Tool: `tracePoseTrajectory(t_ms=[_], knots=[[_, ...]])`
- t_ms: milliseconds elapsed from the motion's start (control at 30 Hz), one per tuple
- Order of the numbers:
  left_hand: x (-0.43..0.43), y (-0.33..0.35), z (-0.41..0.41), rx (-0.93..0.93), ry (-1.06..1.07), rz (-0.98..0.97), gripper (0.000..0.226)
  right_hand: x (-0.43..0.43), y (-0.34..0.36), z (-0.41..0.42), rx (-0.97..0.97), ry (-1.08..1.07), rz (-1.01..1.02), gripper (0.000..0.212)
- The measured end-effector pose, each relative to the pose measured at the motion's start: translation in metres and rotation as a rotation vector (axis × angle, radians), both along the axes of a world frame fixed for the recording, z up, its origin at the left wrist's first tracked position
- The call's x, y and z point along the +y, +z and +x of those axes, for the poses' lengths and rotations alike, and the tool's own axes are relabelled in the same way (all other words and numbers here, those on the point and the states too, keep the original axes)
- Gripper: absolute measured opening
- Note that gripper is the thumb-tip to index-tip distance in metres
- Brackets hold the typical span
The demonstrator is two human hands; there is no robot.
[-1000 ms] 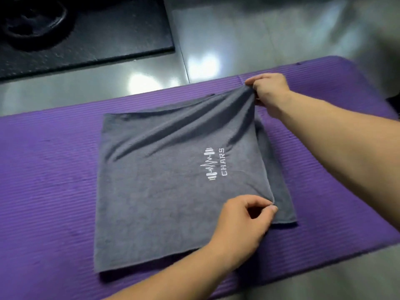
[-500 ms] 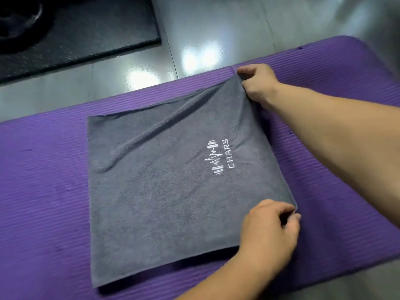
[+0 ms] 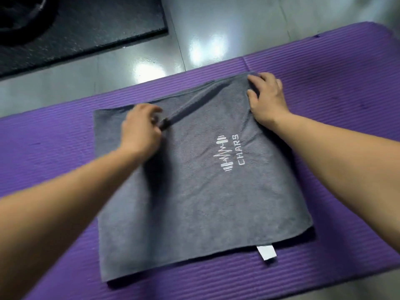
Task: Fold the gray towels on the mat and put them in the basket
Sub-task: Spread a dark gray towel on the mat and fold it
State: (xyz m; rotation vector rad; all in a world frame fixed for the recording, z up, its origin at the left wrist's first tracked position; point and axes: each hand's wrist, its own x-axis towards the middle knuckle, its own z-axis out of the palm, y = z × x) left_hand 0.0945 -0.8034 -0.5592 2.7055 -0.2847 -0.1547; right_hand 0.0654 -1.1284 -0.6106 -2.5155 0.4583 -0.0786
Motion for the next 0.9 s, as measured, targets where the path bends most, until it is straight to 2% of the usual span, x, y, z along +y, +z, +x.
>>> tracePoseTrajectory(t_ms=[100, 200, 400, 533, 767, 833, 900], knots=[[0.052, 0.002, 0.044, 0.021, 0.000, 0.336, 0.048, 0.003, -0.003, 0.003, 0.012, -0.020, -0.084, 0.044], [0.079, 0.003, 0.067, 0.031, 0.001, 0.440, 0.032, 0.005, -0.002, 0.005, 0.030, -0.022, -0.129, 0.043], [0.094, -0.005, 0.090, -0.022, 0.083, 0.450, 0.016, 0.008, -0.002, 0.004, 0.073, -0.053, -0.128, 0.048], [0.104, -0.011, 0.097, 0.034, 0.259, 0.408, 0.021, 0.010, -0.002, 0.004, 0.093, -0.042, -0.173, 0.053], [0.104, -0.013, 0.098, 0.034, 0.268, 0.402, 0.024, 0.014, 0.001, 0.007, 0.157, -0.048, -0.235, 0.056], [0.103, -0.013, 0.091, 0.038, 0.281, 0.375, 0.030, 0.015, 0.004, 0.010, 0.182, -0.048, -0.246, 0.056], [0.103, -0.013, 0.069, 0.027, 0.238, 0.325, 0.047, 0.015, 0.007, 0.013, 0.223, -0.044, -0.254, 0.056]])
